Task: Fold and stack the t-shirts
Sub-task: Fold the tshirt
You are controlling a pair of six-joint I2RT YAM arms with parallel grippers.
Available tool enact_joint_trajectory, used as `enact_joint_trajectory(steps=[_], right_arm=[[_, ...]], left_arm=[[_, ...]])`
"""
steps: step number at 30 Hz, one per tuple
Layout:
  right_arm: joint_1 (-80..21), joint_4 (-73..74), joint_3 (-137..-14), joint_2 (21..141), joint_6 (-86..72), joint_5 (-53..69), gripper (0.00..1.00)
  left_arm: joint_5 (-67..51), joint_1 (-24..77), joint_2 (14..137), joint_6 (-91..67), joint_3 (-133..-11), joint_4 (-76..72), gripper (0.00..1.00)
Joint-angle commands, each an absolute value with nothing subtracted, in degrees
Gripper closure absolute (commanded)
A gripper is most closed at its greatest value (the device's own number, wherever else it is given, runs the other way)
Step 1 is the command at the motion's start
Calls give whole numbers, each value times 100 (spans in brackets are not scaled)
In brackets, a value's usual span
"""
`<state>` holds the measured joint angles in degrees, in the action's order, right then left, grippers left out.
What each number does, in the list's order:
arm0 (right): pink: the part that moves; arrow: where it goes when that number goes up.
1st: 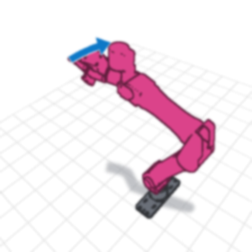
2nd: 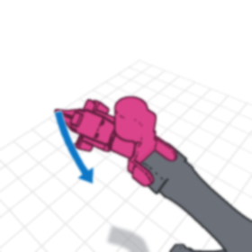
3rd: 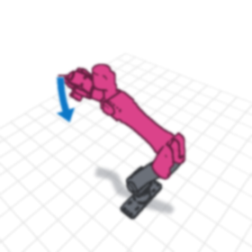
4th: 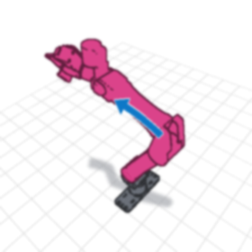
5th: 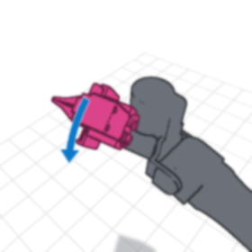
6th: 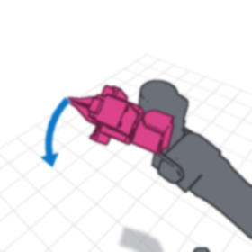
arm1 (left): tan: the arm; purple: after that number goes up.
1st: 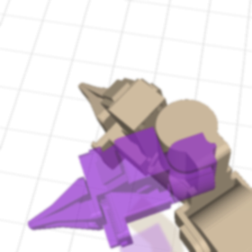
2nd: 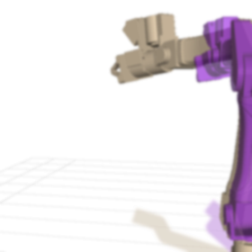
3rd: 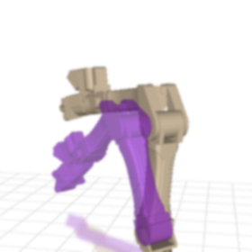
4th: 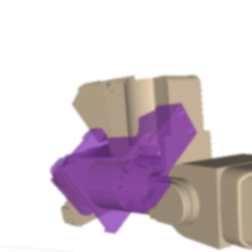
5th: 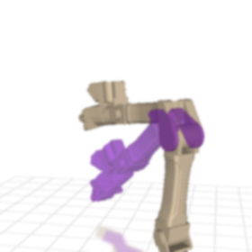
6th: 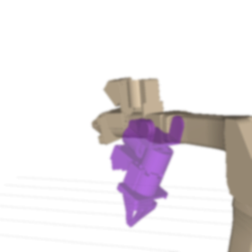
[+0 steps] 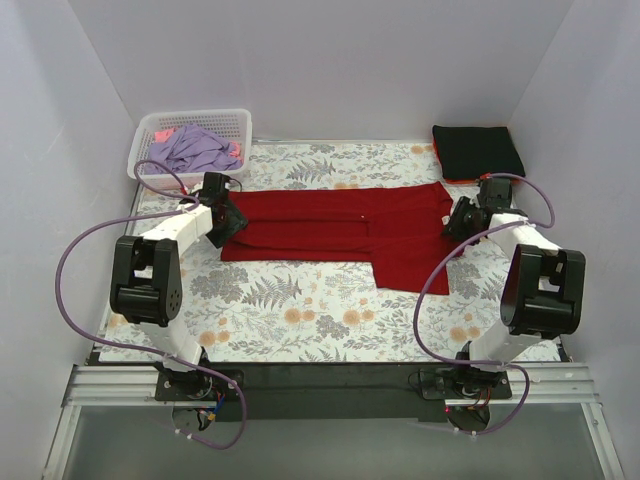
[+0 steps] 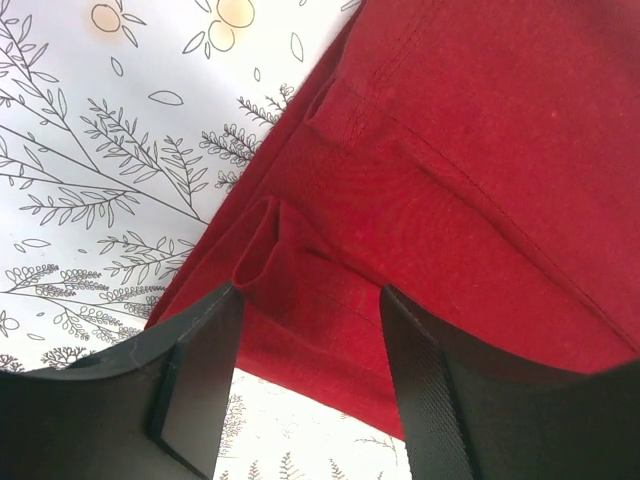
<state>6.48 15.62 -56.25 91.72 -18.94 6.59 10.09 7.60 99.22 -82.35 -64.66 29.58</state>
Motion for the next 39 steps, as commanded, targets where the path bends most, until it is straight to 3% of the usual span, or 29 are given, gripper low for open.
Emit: enact_joint_trajectory(steps=[1,8,10,11,15,19,25,39], right_arm=[[686,1231,-5845,9316,-1960,861,55],[677,1143,-5976,9527,-1977,1089,60],[677,1143,-6012,9536,-1978,1125,67],[685,1134,-6047,9562,-1969,1142,70],[686,1134,-6108,9589,-1951,1169,99],[685,1143,-6196,9615,-1942,1178,99],[686,1143,-6425,9677,-1942,1187,99],[685,1143,-6680,10089,-1855,1169,99]], left_arm=[[1028,738,9914,-8262,-6645,2971,46],[1081,729,9984,-8262,-6671,2979,56],[1107,729,10002,-8262,-6653,2979,61],[1125,729,10019,-8253,-6662,2979,68],[1283,729,10011,-8262,-6680,3067,83],[1406,703,9976,-8279,-6645,3094,90],[1468,650,9993,-8297,-6636,3173,94],[1529,589,10028,-8341,-6609,3243,94]])
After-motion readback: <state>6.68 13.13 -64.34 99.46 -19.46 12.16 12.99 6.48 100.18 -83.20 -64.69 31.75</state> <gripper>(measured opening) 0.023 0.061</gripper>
